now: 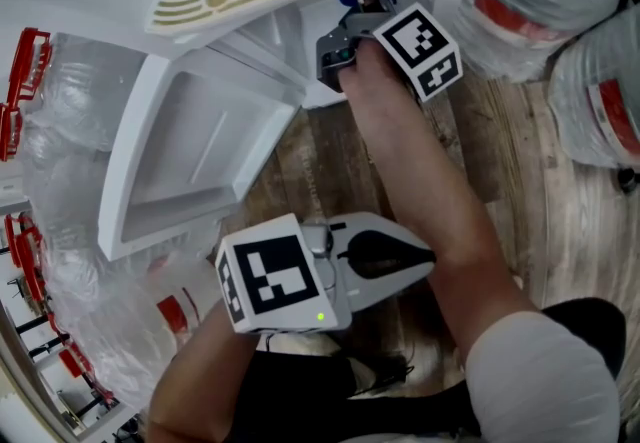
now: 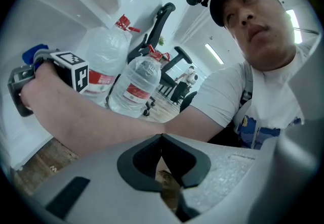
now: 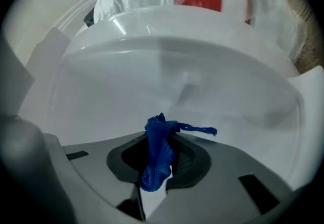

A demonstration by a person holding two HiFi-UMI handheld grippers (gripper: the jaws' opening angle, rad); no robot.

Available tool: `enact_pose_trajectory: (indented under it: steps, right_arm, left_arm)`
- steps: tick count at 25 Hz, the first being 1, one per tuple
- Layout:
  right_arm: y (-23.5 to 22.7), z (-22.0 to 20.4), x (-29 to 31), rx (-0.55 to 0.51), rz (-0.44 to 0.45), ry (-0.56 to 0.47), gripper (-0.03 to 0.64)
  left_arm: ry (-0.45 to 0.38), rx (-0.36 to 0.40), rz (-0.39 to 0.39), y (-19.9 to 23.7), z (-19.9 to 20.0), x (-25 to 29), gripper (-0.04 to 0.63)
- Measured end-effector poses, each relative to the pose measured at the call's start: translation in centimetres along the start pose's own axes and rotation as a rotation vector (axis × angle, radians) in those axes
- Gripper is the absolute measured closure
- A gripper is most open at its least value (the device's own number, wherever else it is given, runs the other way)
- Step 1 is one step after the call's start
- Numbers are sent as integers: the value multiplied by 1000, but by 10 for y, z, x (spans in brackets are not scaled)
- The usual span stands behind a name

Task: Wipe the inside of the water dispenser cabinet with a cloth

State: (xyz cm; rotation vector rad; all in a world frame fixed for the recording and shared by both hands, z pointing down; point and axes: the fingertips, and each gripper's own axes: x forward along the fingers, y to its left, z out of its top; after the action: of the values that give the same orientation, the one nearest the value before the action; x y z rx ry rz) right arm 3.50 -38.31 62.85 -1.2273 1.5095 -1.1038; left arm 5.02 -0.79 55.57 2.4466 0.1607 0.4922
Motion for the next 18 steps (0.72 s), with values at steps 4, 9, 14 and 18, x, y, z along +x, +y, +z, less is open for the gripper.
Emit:
enact_pose_trajectory:
  steps: [4, 9, 14, 18]
  right_arm:
    - [38, 21, 5, 8, 83, -49, 545]
    - [46, 43, 3, 36, 102, -90, 545]
    - [55, 53, -19, 23, 101, -99, 545]
    - [60, 59, -41, -18, 82, -97, 543]
  left_arm:
    - [1, 0, -1, 1, 0, 0, 592]
    - [2, 1, -8, 0, -1, 1, 592]
    - [-10, 4, -28, -2, 2, 3, 592]
    - [-13, 14, -43, -6, 6, 2, 592]
